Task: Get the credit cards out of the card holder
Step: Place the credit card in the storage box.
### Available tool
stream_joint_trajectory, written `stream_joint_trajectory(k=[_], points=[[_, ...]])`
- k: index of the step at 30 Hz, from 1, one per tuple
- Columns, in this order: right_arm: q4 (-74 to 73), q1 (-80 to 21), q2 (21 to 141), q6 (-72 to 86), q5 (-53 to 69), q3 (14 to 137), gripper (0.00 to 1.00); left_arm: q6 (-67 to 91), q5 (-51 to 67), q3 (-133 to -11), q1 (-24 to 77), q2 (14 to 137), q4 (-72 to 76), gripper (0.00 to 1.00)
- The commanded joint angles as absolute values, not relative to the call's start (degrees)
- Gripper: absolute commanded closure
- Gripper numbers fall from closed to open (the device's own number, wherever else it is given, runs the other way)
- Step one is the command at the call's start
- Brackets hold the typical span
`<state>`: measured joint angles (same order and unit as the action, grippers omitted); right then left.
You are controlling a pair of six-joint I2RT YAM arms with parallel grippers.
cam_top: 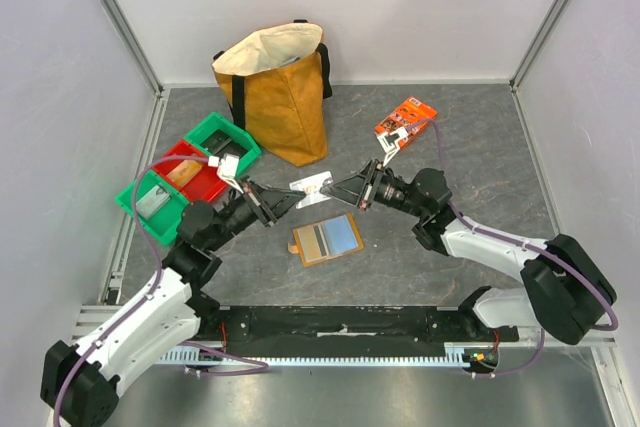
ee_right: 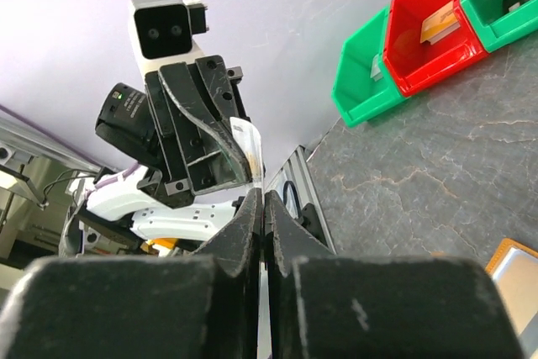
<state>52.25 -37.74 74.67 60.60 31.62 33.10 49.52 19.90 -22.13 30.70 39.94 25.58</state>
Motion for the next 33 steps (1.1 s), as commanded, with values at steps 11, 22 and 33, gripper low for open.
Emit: stream_joint_trajectory(k=[11, 22, 33], points=[[21.39, -37.53, 64.70, 35.53, 22.42, 36.47, 0.03, 43.69, -2.37, -33.13, 22.00, 38.39, -10.17, 0.98], [4.58, -43.58, 55.73, 22.60, 8.54, 36.48, 0.02, 38.85, 15.54, -36.21, -17.90, 44.03, -19.94, 0.98], [1.50, -52.47, 50.72, 17.76, 1.24, 34.89, 0.02, 29.10, 15.72, -44.38, -39.01, 51.23, -26.63, 0.98]])
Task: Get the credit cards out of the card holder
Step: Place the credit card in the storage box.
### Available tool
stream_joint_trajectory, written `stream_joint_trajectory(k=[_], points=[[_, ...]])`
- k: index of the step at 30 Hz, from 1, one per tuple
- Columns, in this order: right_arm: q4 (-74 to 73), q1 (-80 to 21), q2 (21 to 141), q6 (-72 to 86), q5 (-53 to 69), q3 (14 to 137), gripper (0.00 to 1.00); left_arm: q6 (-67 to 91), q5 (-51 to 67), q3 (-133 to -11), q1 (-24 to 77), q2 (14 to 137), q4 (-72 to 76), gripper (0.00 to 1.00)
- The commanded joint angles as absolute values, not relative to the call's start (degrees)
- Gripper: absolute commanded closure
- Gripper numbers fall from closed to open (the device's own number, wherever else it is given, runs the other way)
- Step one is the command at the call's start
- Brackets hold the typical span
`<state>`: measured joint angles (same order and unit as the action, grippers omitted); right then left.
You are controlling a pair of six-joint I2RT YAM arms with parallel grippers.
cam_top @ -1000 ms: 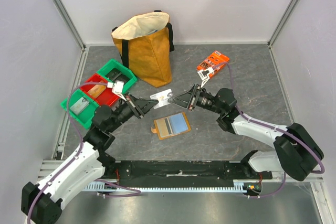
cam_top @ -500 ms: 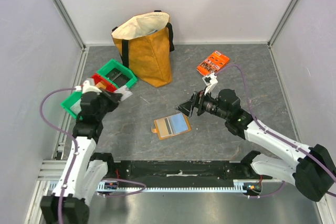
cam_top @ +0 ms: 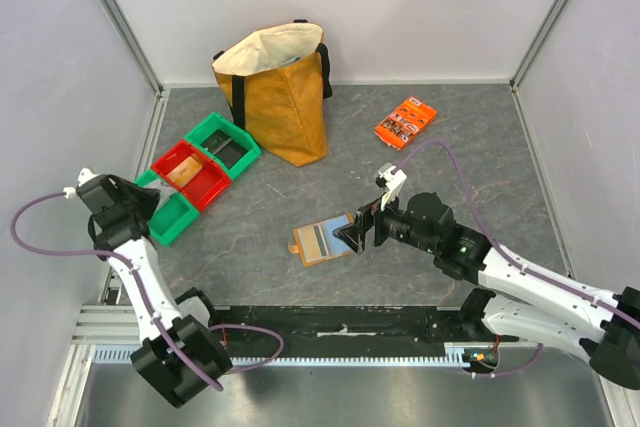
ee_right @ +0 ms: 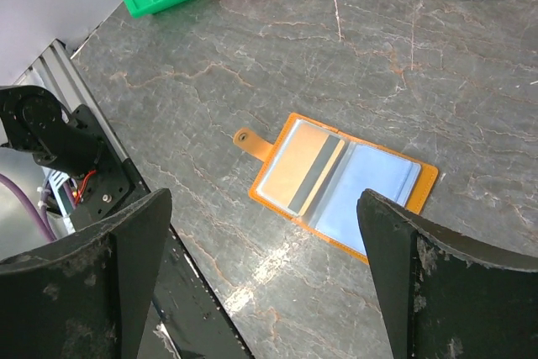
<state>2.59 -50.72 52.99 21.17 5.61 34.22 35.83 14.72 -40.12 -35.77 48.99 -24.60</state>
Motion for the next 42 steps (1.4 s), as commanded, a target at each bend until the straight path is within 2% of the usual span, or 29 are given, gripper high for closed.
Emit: stream_joint_trajectory(k=[1, 6, 15, 24, 42], points=[[1.32, -53.08, 50.28, 17.58, 0.53, 34.81, 0.02, 29.09, 17.12, -44.73, -40.33, 52.46, -26.11, 0.98], [0.97, -54.75, 48.69, 16.35, -1.40, 34.72, 0.02, 29.62, 20.04, -46.75, -42.71, 58.79, -24.79, 0.98], [0.09, -54.84, 47.81, 15.29, -2.90, 34.63, 0.02, 25.40, 14.24, -49.30, -43.24, 66.44, -24.44, 0.98], [0.09, -54.93, 49.57, 14.33, -2.46, 35.16, 0.02, 28.82, 18.71, -47.55, -43.33, 73.64, -12.49, 0.98], [0.09, -54.84, 53.26, 13.01, -2.20, 36.47, 0.02, 27.60, 19.78, -45.53, -43.24, 81.39, -2.29, 0.98]])
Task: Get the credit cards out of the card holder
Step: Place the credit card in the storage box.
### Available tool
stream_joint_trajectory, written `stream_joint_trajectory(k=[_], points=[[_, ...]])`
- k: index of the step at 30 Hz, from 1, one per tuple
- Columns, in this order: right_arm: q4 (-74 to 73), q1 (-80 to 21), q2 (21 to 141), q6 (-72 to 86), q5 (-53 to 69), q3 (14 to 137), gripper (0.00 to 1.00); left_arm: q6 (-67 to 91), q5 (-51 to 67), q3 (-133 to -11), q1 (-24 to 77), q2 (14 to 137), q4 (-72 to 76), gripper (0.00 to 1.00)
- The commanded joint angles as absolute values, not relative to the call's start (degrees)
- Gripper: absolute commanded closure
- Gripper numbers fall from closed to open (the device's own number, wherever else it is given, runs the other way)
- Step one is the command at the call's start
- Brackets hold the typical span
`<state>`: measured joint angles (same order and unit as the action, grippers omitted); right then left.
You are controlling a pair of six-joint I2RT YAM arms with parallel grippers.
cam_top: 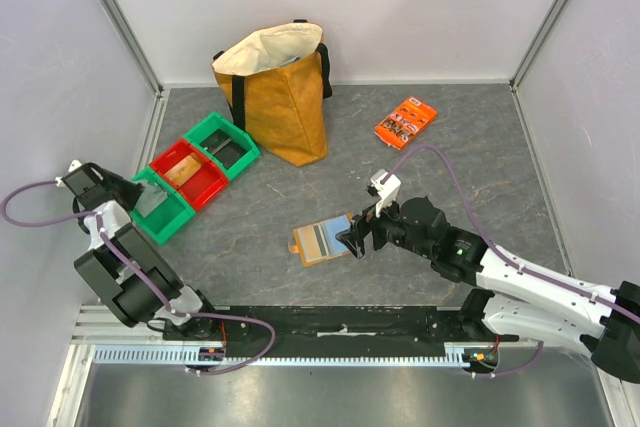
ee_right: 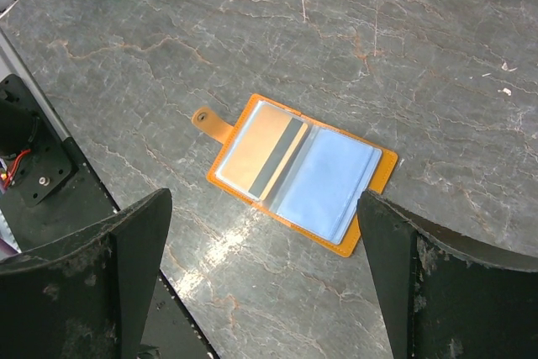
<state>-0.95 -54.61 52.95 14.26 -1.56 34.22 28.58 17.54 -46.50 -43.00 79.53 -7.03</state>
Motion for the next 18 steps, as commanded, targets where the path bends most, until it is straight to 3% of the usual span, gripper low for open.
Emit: stream_joint_trajectory(k=[1, 9, 18], points=[[0.17, -54.84, 53.52, 12.83, -2.20, 36.47, 0.02, 27.68, 19.43, -45.01, -43.24, 81.30, -1.50, 0.98], [-1.41, -54.84, 54.23, 12.48, -1.76, 36.47, 0.02, 24.79, 16.00, -43.33, -43.24, 80.77, -0.18, 0.72], [-1.41, -54.84, 54.40, 12.30, -1.49, 36.65, 0.02, 22.94, 7.57, -44.12, -42.98, 75.16, -4.30, 0.54]])
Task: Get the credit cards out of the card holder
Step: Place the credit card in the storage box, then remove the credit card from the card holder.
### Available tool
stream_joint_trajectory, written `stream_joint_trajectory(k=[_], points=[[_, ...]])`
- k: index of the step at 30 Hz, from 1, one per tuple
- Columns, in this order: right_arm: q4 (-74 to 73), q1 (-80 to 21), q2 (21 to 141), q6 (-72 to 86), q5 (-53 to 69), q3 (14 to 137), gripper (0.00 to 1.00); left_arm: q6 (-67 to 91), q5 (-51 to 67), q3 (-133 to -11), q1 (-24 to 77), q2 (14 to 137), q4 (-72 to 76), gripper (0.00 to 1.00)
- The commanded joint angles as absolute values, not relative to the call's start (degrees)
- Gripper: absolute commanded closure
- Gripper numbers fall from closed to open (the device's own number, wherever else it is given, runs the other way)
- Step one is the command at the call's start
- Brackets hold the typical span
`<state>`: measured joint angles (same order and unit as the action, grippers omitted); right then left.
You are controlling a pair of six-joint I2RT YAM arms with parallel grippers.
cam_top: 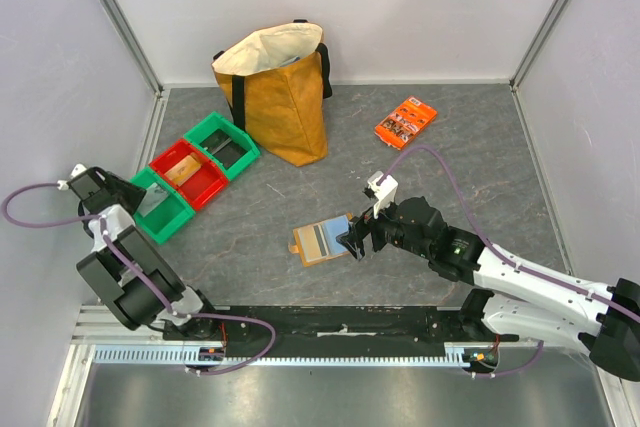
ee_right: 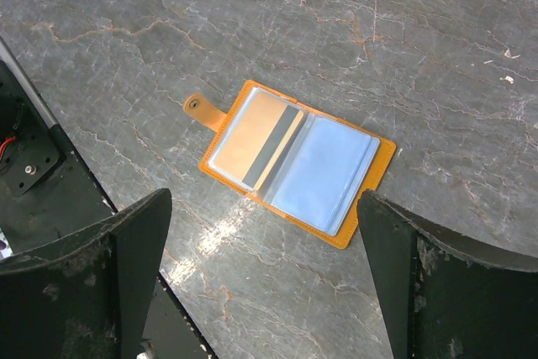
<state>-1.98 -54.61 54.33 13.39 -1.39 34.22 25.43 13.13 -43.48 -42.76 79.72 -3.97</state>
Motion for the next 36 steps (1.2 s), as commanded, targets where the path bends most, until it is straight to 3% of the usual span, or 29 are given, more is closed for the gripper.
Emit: stream_joint_trajectory(k=[1, 16, 30, 36], points=[[-1.58, -54.84, 54.32, 12.39, -1.49, 36.65, 0.02, 22.85, 7.04, -44.38, -42.98, 74.28, -4.92, 0.53], [-5.71, -54.84, 57.04, 12.57, -2.90, 39.55, 0.02, 22.76, 5.71, -51.85, -29.72, 60.13, -15.64, 0.36], [-8.70, -54.93, 67.93, 15.47, -6.33, 43.68, 0.02, 32.25, 18.98, -42.38, 4.11, 45.09, -20.65, 0.33], [-9.49, -54.84, 72.76, 16.52, -9.49, 45.26, 0.02, 35.94, 16.27, -34.90, 18.35, 44.21, -19.52, 0.33]])
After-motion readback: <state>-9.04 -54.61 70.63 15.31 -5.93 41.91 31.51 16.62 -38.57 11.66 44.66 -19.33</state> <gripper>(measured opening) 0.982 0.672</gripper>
